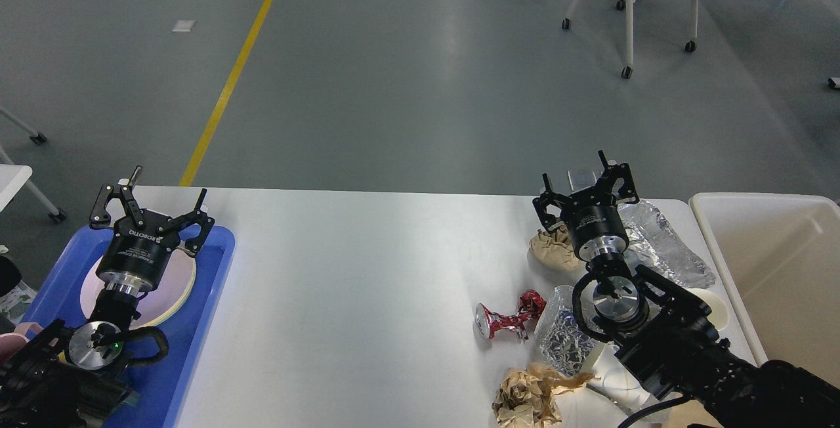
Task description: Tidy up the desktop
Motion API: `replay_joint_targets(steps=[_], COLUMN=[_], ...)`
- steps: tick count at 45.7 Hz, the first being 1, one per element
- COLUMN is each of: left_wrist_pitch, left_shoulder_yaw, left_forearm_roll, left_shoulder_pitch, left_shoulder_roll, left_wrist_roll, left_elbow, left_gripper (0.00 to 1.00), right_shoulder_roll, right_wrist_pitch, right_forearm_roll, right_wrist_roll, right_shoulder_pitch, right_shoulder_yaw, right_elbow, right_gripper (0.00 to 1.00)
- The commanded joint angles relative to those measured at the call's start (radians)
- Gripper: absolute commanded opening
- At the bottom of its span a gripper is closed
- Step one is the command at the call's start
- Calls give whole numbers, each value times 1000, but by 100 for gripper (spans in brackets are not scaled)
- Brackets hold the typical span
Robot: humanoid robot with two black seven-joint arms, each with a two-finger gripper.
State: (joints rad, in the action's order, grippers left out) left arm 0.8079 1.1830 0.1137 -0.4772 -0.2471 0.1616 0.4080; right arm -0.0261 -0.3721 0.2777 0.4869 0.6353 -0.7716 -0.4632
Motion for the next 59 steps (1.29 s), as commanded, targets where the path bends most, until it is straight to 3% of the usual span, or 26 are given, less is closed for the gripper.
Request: replay_joint_targets(steps=[1,59], left_wrist_pitch=[1,1], left_shoulder_yaw=[0,0], left_forearm_roll=[1,1], left_shoulder_pitch=[0,0], left_shoulder_roll=[0,0], left_wrist_roll=[-2,-4], left_elbow=[0,0], left_gripper=[98,98], right_shoulder_roll=[0,0], right_wrist_pitch=[1,1], right_forearm_roll=[0,0], right_wrist_roll=[1,-1], right_shoulder_pitch=[0,1], right_shoulder_yaw=[0,0], right_elbow=[0,3], right_gripper=[100,100])
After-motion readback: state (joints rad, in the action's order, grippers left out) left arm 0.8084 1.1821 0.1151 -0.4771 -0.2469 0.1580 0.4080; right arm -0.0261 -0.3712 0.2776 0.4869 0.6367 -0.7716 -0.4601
